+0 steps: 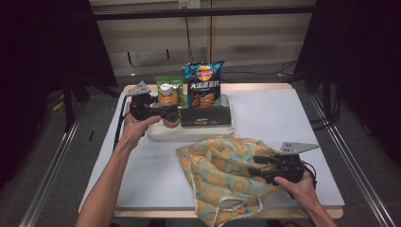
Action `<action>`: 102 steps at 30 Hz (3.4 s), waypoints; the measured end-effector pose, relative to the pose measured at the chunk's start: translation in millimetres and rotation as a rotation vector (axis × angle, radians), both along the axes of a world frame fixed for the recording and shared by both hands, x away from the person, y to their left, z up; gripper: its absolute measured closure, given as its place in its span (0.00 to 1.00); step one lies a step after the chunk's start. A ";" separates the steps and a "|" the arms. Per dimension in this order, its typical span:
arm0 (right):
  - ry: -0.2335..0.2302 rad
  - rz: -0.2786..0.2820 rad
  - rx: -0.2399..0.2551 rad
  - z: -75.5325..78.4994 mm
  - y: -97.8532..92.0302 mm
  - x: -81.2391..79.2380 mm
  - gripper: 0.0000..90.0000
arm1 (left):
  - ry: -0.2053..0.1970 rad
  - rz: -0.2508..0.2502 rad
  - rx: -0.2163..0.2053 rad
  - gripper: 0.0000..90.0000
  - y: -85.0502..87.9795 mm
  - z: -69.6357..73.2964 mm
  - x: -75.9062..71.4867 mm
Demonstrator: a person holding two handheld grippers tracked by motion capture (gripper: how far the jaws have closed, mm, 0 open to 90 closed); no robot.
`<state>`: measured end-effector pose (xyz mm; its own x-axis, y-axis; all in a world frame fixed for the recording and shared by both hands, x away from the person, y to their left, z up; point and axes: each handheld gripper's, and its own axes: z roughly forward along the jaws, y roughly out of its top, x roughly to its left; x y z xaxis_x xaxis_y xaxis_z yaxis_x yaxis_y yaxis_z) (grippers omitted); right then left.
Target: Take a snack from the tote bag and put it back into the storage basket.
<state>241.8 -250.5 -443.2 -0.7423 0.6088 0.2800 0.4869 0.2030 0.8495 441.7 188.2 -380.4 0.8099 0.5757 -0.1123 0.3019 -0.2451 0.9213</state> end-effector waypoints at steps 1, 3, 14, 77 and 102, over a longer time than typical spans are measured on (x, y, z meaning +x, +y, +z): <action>-0.007 -0.014 0.010 2.1 -3.2 -0.9 0.42 | 0.001 -0.004 -0.001 0.35 4.6 -2.3 3.9; -0.012 -0.018 0.018 2.6 -4.6 -1.3 0.41 | 0.001 0.002 -0.002 0.35 7.5 -3.3 6.0; -0.023 -0.060 0.030 4.8 -7.8 -0.9 0.35 | 0.029 0.033 0.032 0.35 26.0 -24.4 23.1; -0.005 -0.050 -0.001 0.4 -0.6 4.3 0.28 | 0.075 0.012 0.085 0.34 19.5 -47.4 34.6; -0.033 -0.105 0.003 3.0 -3.3 3.5 0.13 | 0.122 0.134 0.092 0.05 22.0 -51.5 27.7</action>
